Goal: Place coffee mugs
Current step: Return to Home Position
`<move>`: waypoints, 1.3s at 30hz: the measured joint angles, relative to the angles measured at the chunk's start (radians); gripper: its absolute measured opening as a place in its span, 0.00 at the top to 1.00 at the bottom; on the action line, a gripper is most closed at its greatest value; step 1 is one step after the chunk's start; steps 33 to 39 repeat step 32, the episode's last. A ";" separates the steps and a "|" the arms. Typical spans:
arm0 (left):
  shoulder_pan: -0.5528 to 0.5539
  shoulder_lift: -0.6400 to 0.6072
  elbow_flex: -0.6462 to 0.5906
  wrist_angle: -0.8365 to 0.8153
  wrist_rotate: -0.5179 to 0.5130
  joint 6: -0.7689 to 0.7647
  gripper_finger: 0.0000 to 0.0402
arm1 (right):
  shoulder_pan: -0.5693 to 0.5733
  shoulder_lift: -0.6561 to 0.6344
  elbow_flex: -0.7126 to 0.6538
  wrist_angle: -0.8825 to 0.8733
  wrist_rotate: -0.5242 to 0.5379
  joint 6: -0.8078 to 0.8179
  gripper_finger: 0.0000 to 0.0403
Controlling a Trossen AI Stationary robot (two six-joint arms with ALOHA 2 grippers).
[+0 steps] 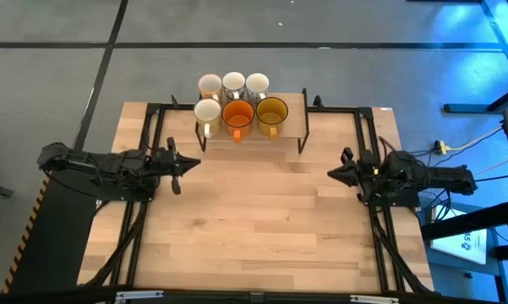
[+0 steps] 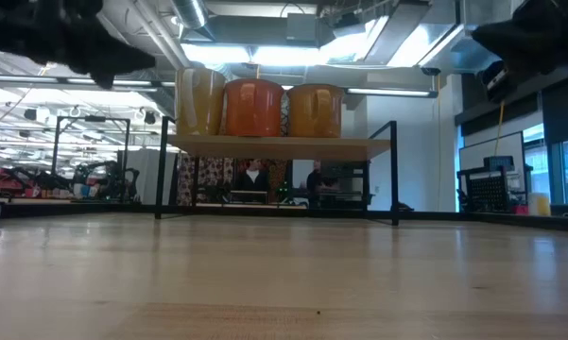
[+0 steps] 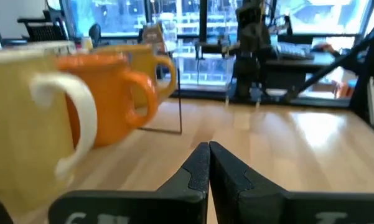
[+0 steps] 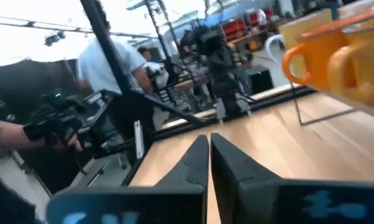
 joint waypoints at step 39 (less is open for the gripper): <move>-0.001 -0.324 -0.194 -0.055 0.081 -0.025 1.00 | 0.000 -0.091 -0.140 -0.009 -0.030 -0.091 0.99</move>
